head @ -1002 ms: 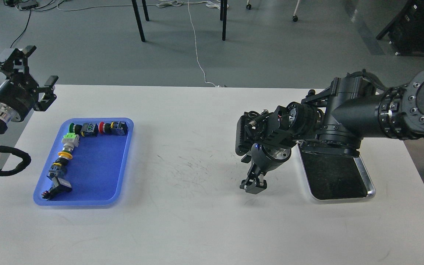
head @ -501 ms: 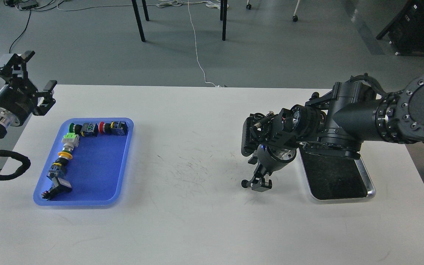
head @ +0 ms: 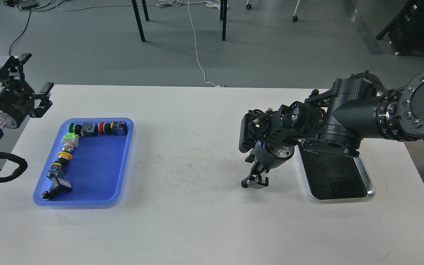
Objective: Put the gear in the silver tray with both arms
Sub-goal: 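Close the right gripper on the black gear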
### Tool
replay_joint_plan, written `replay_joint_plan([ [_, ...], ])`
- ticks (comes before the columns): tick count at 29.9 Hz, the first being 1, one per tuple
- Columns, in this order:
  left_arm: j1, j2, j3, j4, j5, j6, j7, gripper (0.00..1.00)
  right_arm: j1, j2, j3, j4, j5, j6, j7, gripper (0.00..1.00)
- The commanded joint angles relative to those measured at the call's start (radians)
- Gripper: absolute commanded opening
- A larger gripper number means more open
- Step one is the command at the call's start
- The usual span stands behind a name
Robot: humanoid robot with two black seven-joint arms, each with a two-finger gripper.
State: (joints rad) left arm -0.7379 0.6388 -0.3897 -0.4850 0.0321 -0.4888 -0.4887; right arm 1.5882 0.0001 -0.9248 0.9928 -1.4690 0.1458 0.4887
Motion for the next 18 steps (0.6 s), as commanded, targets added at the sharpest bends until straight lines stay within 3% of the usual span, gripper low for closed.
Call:
replay_joint_plan([
  [1,0.002,0.005,0.002,0.000,0.002,0.000,0.000,0.98,0.003,0.000,0.001,0.006,0.041,0.001,0.000,0.67],
  [18,0.012,0.004,0.002,0.000,0.000,0.000,0.000,0.98,-0.005,0.000,-0.002,0.021,0.039,0.001,0.000,0.66],
])
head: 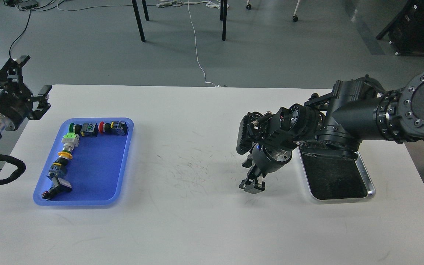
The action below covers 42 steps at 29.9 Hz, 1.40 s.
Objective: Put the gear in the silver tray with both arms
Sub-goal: 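Close the right gripper on the black gear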
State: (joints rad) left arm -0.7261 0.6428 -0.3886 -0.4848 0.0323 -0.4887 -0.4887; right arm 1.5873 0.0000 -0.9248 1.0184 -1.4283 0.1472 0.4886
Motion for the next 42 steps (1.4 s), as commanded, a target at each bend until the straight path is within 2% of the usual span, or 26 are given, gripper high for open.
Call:
replay_joint_plan([
  [1,0.000,0.000,-0.001,0.000,0.001,0.000,0.000,0.98,-0.006,0.000,0.000,-0.003,-0.001,0.000,0.000,0.66],
  [27,0.010,0.009,-0.001,0.000,0.000,0.000,0.000,0.98,-0.046,0.000,-0.008,-0.014,-0.014,0.000,0.000,0.63],
  [37,0.016,0.020,-0.001,-0.001,0.000,0.000,0.000,0.98,-0.067,0.000,-0.011,-0.050,-0.017,0.000,0.000,0.51],
  [42,0.016,0.029,-0.001,-0.001,-0.002,0.000,0.000,0.98,-0.075,0.000,-0.009,-0.058,-0.017,0.000,0.000,0.51],
])
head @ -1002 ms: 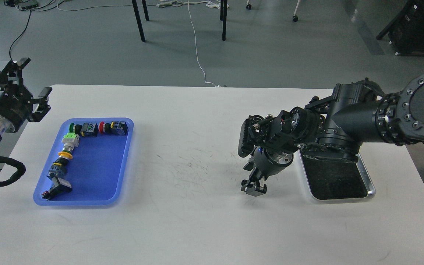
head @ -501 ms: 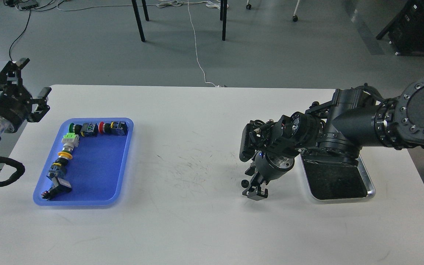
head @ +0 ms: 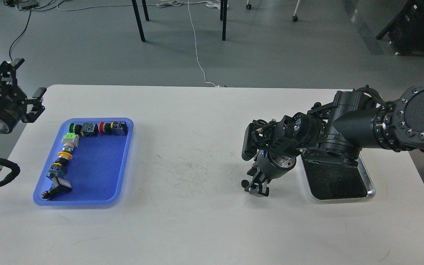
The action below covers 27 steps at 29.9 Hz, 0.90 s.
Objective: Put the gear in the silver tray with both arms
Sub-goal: 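Close the right gripper on the black gear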
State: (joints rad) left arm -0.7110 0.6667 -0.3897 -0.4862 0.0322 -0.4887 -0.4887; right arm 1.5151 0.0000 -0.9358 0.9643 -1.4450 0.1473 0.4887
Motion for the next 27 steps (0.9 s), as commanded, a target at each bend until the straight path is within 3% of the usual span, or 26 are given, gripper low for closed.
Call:
replay_joint_plan([
  [1,0.001,0.010,0.000,0.000,-0.002,0.000,0.000,0.98,-0.004,0.000,0.002,-0.006,0.000,0.000,0.000,0.51],
  [18,0.002,0.019,0.000,0.000,-0.002,0.000,0.000,0.98,-0.010,0.000,0.041,-0.010,0.005,-0.014,0.000,0.50],
  [27,0.007,0.021,0.000,0.000,-0.002,0.000,0.000,0.98,-0.009,0.000,0.037,-0.003,0.002,-0.002,0.000,0.43],
])
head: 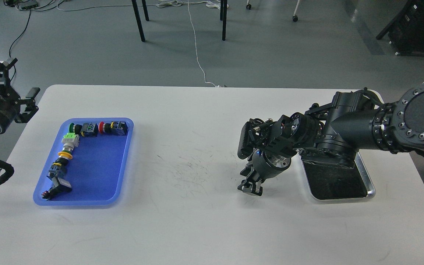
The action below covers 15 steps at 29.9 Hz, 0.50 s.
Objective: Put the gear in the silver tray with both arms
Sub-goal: 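Close the right gripper on the black gear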
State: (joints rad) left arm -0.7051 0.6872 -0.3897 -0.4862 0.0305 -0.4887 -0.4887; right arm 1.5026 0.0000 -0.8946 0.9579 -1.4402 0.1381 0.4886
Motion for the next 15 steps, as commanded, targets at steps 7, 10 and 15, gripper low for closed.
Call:
replay_joint_plan([
  [7,0.001,-0.001,0.000,0.000,0.000,0.000,0.000,0.98,0.007,0.000,-0.004,0.002,-0.006,0.009,0.000,0.39],
  [10,0.001,-0.001,0.000,0.000,0.000,0.000,0.000,0.98,0.007,0.000,-0.004,-0.001,-0.006,0.009,0.000,0.35],
  [15,0.001,-0.001,0.000,0.000,0.000,0.000,0.000,0.98,0.002,0.000,-0.006,-0.002,-0.006,0.009,0.000,0.25],
])
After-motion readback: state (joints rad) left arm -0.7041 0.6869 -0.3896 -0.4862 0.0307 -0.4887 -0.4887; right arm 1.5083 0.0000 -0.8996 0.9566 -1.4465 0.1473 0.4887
